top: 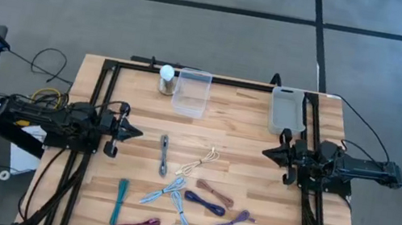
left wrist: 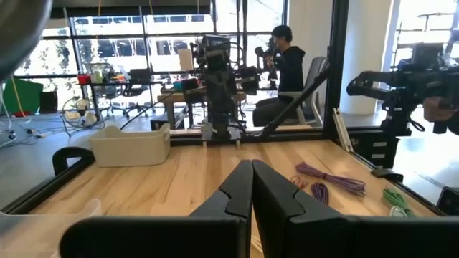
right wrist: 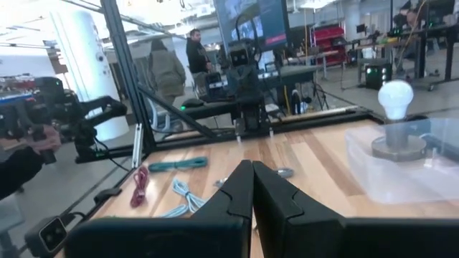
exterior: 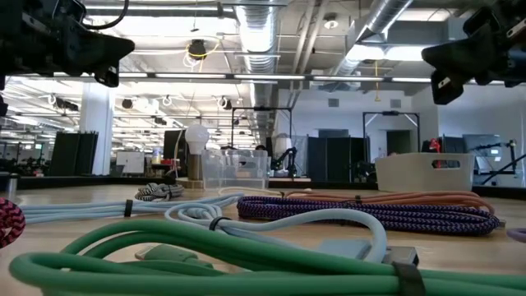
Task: Pick & Place USB Port
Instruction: Put the white charger cable into the white bin
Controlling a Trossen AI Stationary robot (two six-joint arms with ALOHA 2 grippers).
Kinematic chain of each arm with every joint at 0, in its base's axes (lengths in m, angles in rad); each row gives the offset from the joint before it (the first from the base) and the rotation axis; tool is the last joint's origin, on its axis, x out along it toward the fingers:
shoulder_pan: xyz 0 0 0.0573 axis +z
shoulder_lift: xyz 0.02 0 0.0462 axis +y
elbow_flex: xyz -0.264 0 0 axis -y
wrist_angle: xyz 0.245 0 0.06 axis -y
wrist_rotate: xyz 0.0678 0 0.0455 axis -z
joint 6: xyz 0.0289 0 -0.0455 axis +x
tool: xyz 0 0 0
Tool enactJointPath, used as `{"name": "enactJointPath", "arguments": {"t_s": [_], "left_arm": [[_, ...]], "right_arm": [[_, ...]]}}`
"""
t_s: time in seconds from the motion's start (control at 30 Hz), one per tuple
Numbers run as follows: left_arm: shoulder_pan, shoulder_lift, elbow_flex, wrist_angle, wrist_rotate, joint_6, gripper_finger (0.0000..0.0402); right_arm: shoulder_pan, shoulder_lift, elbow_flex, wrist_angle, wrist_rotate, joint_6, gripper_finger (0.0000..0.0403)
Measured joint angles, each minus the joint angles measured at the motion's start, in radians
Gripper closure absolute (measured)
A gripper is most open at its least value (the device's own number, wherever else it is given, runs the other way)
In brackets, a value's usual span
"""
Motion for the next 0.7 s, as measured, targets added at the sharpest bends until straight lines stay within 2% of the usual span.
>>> {"name": "enactJointPath", "arguments": {"t_s": [0.1, 0.27, 0.4, 0.57, 0.7], "left_arm": [[0.0, 0.012, 0.0, 0.004, -0.015, -0.003, 0.0392], [0.0, 0.069, 0.0, 0.03, -0.128, 0.0, 0.0392], [0.003, 0.135, 0.024, 0.071, -0.131, 0.004, 0.0392], [0.042, 0.253, 0.094, 0.073, -0.133, 0.008, 0.0392], [0.084, 0.352, 0.124, 0.074, -0.126, 0.044, 0.0392]], "right_arm": [[-0.002, 0.0, 0.0, 0.002, 0.001, -0.009, 0.0403], [-0.002, 0.001, 0.011, -0.005, 0.005, -0.009, 0.0403], [-0.002, 0.0, 0.072, -0.015, 0.008, -0.045, 0.0403], [-0.002, 0.018, 0.158, -0.141, 0.061, -0.091, 0.0403], [-0.002, 0.063, 0.177, -0.218, 0.094, -0.09, 0.0403]]}}
